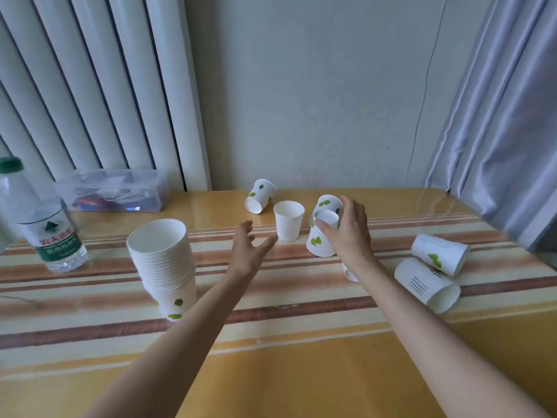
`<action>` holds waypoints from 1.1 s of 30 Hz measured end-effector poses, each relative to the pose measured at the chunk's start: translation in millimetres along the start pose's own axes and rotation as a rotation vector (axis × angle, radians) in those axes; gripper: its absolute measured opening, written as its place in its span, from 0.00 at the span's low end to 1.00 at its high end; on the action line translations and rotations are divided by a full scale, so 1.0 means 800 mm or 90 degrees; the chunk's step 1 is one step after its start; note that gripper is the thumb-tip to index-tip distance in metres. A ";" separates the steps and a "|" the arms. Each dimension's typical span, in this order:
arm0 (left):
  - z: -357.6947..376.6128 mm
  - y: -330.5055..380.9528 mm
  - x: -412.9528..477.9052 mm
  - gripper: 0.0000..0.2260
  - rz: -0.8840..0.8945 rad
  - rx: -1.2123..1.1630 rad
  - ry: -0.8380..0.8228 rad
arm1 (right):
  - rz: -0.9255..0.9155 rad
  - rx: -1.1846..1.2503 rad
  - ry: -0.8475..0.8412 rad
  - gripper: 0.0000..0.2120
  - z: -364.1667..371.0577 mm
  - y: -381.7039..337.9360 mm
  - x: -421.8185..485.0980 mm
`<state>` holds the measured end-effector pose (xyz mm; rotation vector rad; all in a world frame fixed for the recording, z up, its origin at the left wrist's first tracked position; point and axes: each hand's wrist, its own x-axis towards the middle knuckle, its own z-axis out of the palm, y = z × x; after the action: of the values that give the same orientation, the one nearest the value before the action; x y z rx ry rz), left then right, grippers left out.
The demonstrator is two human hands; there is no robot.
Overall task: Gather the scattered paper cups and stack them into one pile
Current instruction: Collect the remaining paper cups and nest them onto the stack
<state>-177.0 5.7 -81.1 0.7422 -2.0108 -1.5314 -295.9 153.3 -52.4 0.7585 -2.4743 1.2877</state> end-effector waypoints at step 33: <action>-0.142 0.116 -0.126 0.26 0.263 -0.191 0.081 | 0.291 0.684 -0.057 0.22 -0.017 -0.132 -0.089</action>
<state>-37.7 16.1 29.4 0.2741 -1.6601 -1.4495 -178.5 137.7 -3.6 0.4068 -1.9116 2.8565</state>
